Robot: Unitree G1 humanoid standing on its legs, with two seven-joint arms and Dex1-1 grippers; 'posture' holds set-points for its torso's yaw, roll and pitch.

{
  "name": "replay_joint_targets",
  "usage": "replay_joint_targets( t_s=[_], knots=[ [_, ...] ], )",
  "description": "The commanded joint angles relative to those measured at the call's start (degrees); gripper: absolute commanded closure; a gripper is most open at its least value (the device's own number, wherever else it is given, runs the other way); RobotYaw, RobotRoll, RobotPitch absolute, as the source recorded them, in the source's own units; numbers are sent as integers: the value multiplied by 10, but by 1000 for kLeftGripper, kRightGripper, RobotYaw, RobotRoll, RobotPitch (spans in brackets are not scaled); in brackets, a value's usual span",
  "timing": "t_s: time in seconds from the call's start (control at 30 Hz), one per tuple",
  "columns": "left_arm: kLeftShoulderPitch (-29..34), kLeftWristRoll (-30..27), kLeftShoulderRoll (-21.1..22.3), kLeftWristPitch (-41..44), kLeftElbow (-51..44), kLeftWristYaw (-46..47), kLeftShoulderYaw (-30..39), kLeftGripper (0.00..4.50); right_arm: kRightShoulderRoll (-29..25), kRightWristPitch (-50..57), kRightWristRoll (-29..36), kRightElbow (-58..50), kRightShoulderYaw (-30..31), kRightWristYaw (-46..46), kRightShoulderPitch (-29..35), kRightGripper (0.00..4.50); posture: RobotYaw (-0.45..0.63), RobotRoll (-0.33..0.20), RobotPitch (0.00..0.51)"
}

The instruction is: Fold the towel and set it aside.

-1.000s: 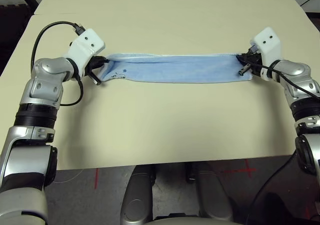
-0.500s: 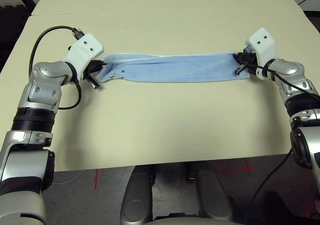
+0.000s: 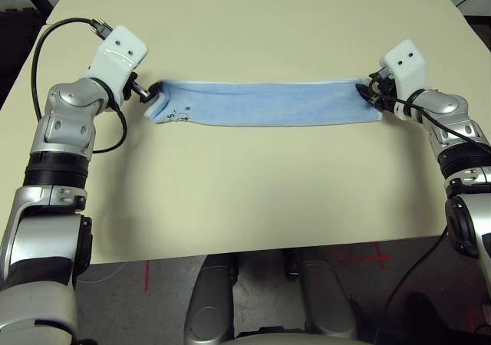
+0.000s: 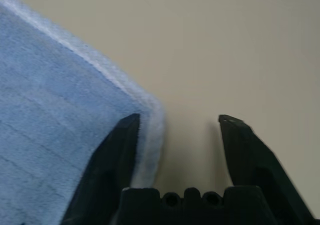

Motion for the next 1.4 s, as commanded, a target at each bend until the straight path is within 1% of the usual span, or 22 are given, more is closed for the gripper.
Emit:
replay_joint_targets(
  t_s=[0.03,0.2,0.27,0.33,0.4,0.47,0.5,0.57,0.63,0.73,0.8,0.93,1.07,1.13,1.17,1.2,1.27,1.4],
  knots=[
    [-12,8,2,-7,18,10,8,0,3,11,1,6,0,6,14,53,12,0,331],
    [-2,-8,-2,-2,-1,-5,16,0,4,14,6,-2,-6,8,18,53,16,0,330],
    [11,-44,-8,26,-34,-47,28,0,5,19,14,-15,-10,13,22,53,16,0,330],
    [29,-65,-6,53,-72,-91,29,0,5,23,22,-31,-14,20,27,53,17,0,324],
    [44,-76,2,84,-100,-125,27,0,5,29,30,-49,-20,27,34,53,17,0,324],
    [74,-89,19,99,-147,-172,21,0,4,39,46,-75,-29,36,44,53,17,0,324],
    [85,-104,24,123,-172,-190,27,0,1,47,56,-92,-36,39,51,53,19,0,316],
    [95,-125,29,160,-203,-207,39,0,-4,58,67,-117,-45,38,61,53,19,0,316],
    [91,-142,29,190,-215,-203,58,0,-9,71,75,-142,-55,34,70,53,19,0,316],
    [84,-153,27,205,-221,-196,74,0,-10,83,84,-171,-68,26,80,53,21,0,311],
    [79,-170,19,228,-230,-193,85,0,-8,102,96,-196,-83,15,85,53,22,0,308],
    [87,-191,4,257,-263,-184,92,0,-5,145,117,-253,-104,0,103,53,16,0,303],
    [104,-196,-7,265,-289,-170,90,0,1,195,143,-307,-117,-10,126,53,16,0,303],
    [114,-203,-25,273,-304,-145,100,0,12,236,169,-358,-125,-13,153,53,16,0,303],
    [119,-207,-37,281,-312,-130,107,0,20,263,187,-386,-131,-17,167,53,-1,0,303],
    [129,-211,-55,285,-322,-106,120,0,28,291,206,-413,-140,-21,180,53,-1,0,303],
    [139,-214,-75,292,-336,-78,134,0,36,325,227,-446,-150,-30,193,53,-1,0,303],
    [144,-220,-79,296,-345,-63,136,0,35,348,239,-468,-151,-41,200,53,-1,0,303]
  ],
)
